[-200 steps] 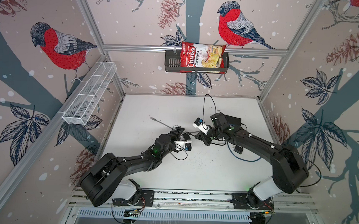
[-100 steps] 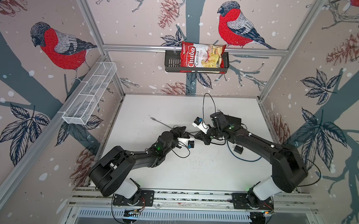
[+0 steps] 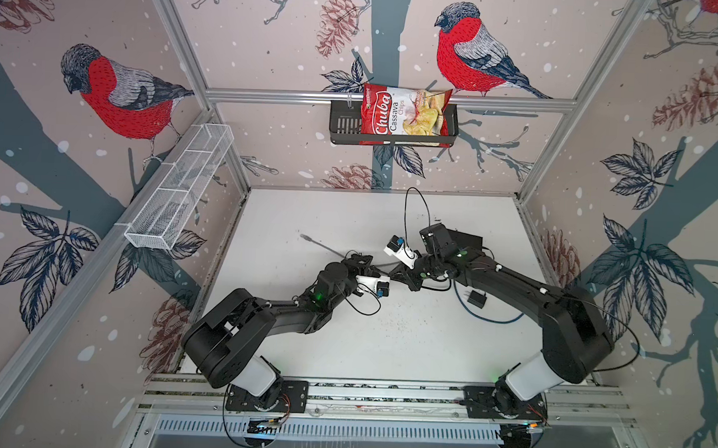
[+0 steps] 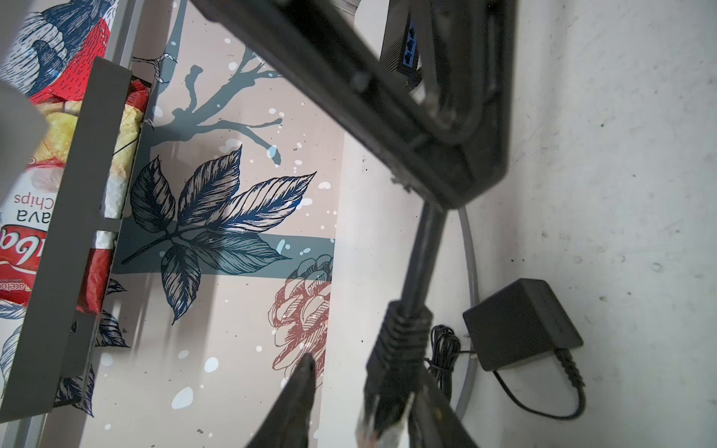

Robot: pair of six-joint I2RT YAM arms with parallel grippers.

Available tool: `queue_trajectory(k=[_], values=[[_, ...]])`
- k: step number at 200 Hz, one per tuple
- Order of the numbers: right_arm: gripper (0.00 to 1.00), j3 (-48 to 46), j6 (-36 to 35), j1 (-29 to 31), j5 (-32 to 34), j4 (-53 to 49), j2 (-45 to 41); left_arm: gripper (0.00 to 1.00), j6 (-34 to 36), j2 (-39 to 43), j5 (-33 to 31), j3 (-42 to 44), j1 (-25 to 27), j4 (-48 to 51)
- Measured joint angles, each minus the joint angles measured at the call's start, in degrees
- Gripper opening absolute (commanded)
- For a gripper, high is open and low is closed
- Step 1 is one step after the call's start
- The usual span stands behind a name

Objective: Insert the plug into the switch port
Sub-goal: 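Open the right gripper off the cable while the left holds the plug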

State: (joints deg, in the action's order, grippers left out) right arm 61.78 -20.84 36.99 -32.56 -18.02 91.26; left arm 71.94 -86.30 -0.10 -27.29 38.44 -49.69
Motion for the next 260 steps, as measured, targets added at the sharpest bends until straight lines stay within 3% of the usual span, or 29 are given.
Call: queue_trajectory(k=[85,141,240,247,253,255,256,257,260], values=[[0.17,0.26,0.02,-0.09,0.39,0.17,0.59,0.32,-1.66,5.99,3.39,-1.62,0.00,10.40],[0.24,-3.58,-0.26,1.03,5.42,4.85,-2.62,0.32,-4.87,9.81,6.97,-3.37,0.00,20.81],[0.34,-22.34,-0.46,5.97,22.32,29.81,-12.83,0.31,-7.39,10.23,7.61,-3.80,0.00,25.94],[0.38,-23.63,-0.46,6.10,23.41,31.82,-13.49,0.31,-7.43,10.23,7.61,-3.80,0.00,25.94],[0.49,-24.59,-0.48,6.05,24.46,33.62,-14.12,0.31,-7.45,10.27,7.58,-3.80,0.00,25.94],[0.65,-24.90,-0.46,6.05,24.87,34.12,-14.36,0.31,-7.45,10.29,7.61,-3.80,0.00,25.94],[0.82,-25.00,-0.46,6.03,24.98,34.32,-14.45,0.31,-7.45,10.32,7.61,-3.80,0.00,25.94],[0.91,-25.20,-0.46,6.03,25.31,34.71,-14.60,0.31,-7.45,10.32,7.58,-3.80,0.00,25.94],[1.00,-25.62,-0.42,6.01,26.01,35.54,-14.93,0.31,-7.48,10.34,7.58,-3.80,0.00,25.94]])
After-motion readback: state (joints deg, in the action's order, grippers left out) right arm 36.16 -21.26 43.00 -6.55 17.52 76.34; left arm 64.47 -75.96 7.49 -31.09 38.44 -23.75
